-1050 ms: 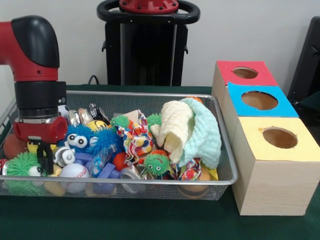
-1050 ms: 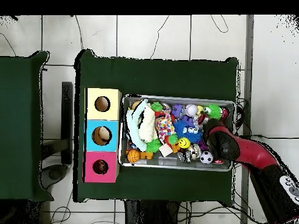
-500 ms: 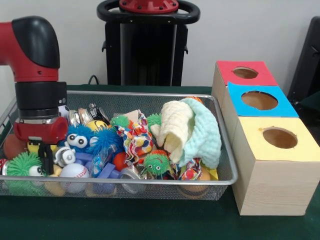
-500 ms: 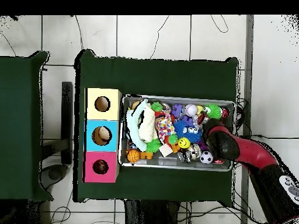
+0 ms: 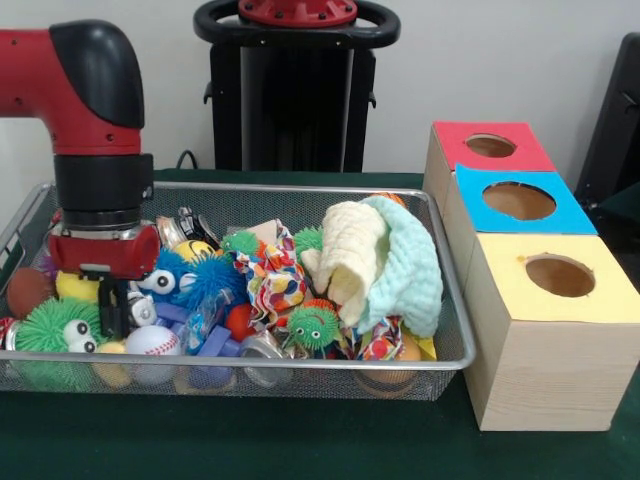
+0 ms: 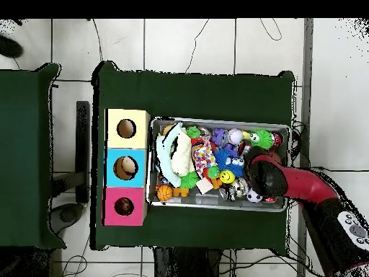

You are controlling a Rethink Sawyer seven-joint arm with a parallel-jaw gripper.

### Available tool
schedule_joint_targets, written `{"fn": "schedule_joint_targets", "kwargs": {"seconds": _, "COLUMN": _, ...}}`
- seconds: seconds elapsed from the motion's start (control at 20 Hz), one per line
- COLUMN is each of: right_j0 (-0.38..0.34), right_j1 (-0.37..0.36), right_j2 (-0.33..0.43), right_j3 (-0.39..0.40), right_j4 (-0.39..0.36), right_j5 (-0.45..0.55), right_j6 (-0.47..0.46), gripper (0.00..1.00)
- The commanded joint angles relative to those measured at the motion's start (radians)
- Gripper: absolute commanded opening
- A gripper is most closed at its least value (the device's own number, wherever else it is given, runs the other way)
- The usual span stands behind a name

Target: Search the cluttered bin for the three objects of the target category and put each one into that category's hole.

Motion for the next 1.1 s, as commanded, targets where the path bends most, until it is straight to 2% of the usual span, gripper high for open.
{"fn": "schedule_joint_targets", "kwargs": {"seconds": 0.05, "right_j0": 0.067, "right_j1": -0.006, "right_j2": -0.032, "right_j3": 0.151, "right_j4": 0.014, "right_j5": 0.182, "right_j6": 0.01, "gripper": 0.0}}
{"fn": "schedule_joint_targets", "kwargs": {"seconds": 0.15, "right_j0": 0.071, "right_j1": -0.004, "right_j2": -0.033, "right_j3": 0.154, "right_j4": 0.019, "right_j5": 0.179, "right_j6": 0.016, "gripper": 0.0}}
{"fn": "schedule_joint_targets", "kwargs": {"seconds": 0.55, "right_j0": 0.124, "right_j1": -0.044, "right_j2": -0.116, "right_j3": 0.128, "right_j4": 0.001, "right_j5": 0.189, "right_j6": 0.019, "gripper": 0.0}}
{"fn": "schedule_joint_targets", "kwargs": {"seconds": 0.75, "right_j0": 0.138, "right_j1": -0.103, "right_j2": -0.133, "right_j3": 0.151, "right_j4": 0.024, "right_j5": 0.252, "right_j6": 0.002, "gripper": 0.0}}
{"fn": "schedule_joint_targets", "kwargs": {"seconds": 1.1, "right_j0": 0.164, "right_j1": -0.262, "right_j2": -0.163, "right_j3": 0.202, "right_j4": 0.079, "right_j5": 0.413, "right_j6": -0.031, "gripper": 0.0}}
